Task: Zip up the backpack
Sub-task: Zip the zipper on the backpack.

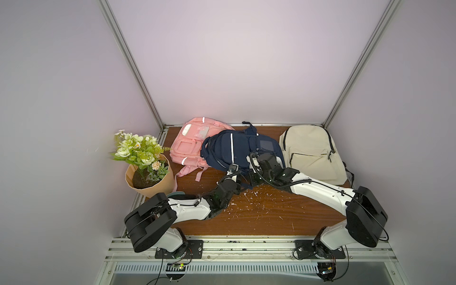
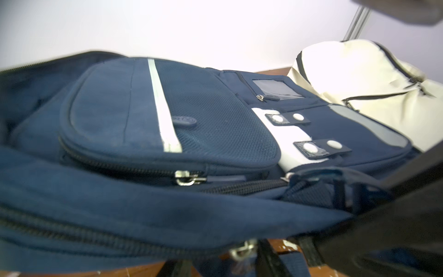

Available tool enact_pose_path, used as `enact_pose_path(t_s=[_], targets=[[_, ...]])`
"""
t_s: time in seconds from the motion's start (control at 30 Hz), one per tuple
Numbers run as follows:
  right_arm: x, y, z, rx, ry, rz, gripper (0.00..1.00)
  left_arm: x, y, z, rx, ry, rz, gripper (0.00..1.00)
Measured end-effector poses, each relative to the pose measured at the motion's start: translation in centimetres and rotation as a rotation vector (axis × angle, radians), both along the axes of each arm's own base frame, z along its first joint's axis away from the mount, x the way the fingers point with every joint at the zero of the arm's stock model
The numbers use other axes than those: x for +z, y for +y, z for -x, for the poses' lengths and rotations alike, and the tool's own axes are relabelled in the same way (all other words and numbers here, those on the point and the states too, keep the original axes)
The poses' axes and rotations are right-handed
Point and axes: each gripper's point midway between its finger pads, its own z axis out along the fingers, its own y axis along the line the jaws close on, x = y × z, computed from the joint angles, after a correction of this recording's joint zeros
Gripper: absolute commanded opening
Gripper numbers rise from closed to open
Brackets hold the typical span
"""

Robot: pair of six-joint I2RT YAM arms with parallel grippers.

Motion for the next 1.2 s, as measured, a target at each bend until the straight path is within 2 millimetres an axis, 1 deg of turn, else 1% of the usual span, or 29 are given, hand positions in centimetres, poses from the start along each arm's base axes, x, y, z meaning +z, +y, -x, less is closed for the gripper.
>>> enact_pose_path(t_s=[0.1,0.2,0.3,0.5,0.7,0.9,1.1,1.2], targets=[[0.0,0.0,0.0,-0.001,-0.002,-0.003,0.0,0.1,0.5,-0.2,0.033,-0.011,-0.009,0.24],[0.0,-0.1,-0.1,-0.003,-0.008,-0.012,0.0,0.2,0.4,0.0,0.03,-0.015,-0.014,0.14],[0.2,-0.3,-0.2,-0.008,-0.005,-0.024,0.0,0.6,0.4,0.2,0.024,-0.021,-0.008,0.07],[0.2,-0.5,-0.3,-0.018,-0.009,-0.024,0.0,0.8,0.5,0.7,0.007,-0.015,-0.008,0.01],[0.0,-1.0,-0.5,-0.03,-0.029,0.014,0.0,0.6,0.6,1.5,-0.028,0.018,-0.011,0.0],[-0.5,-2.5,0.2,-0.007,-0.091,0.095,0.0,0.8,0.9,2.6,-0.065,0.06,-0.003,0.0],[-0.5,-3.6,1.1,0.023,-0.167,0.179,0.0,1.1,1.9,3.4,-0.069,0.087,0.017,0.0],[-0.5,-4.2,1.2,0.023,-0.191,0.206,0.0,1.3,3.1,3.2,-0.051,0.096,0.036,0.0]])
